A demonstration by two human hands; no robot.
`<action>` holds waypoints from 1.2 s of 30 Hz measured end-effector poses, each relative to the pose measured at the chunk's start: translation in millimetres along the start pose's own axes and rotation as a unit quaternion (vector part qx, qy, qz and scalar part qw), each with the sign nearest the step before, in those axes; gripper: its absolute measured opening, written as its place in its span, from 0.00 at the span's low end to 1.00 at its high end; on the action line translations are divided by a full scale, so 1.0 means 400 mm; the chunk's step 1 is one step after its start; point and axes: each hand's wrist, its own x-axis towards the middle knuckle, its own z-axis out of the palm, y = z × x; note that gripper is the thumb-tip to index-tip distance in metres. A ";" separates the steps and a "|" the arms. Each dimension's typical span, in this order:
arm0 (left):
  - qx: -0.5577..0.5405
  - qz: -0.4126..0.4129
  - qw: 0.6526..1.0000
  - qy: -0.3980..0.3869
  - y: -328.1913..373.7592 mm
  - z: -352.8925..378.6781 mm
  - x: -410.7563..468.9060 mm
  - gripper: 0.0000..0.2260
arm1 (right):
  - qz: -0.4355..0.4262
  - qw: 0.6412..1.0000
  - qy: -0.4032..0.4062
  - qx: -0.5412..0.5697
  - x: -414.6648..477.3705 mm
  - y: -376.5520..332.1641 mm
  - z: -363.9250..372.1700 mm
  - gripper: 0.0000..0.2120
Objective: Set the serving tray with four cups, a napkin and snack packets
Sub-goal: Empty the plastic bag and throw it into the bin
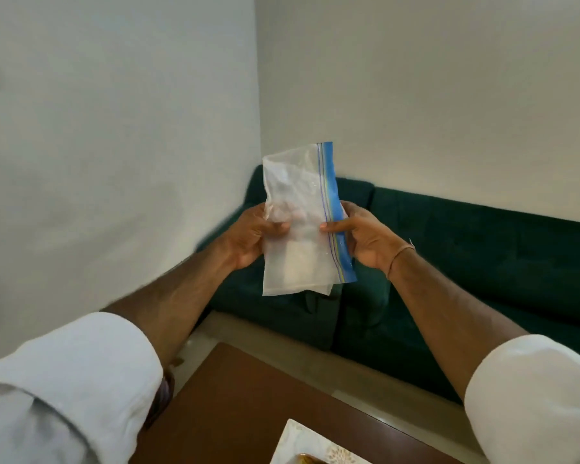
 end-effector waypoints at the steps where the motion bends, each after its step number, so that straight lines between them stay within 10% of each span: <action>1: -0.002 -0.002 1.000 -0.009 -0.001 -0.055 -0.017 0.19 | 0.014 1.000 -0.014 0.007 0.029 0.017 0.039 0.29; 6: -0.026 -0.037 0.998 0.046 -0.044 -0.352 -0.100 0.19 | 0.061 0.997 -0.039 -0.014 0.195 0.150 0.278 0.15; 14: -0.024 -0.154 0.957 0.246 -0.223 -0.892 -0.237 0.21 | 0.018 0.973 -0.065 -0.219 0.487 0.486 0.685 0.20; 25: 0.242 -0.319 0.878 0.262 -0.675 -1.462 -0.375 0.18 | 0.013 0.656 -0.365 -0.661 0.816 1.118 1.035 0.27; 36: 0.424 -0.445 0.787 0.058 -1.272 -1.723 -0.519 0.21 | 0.066 0.565 -0.447 -0.690 0.940 1.858 1.117 0.32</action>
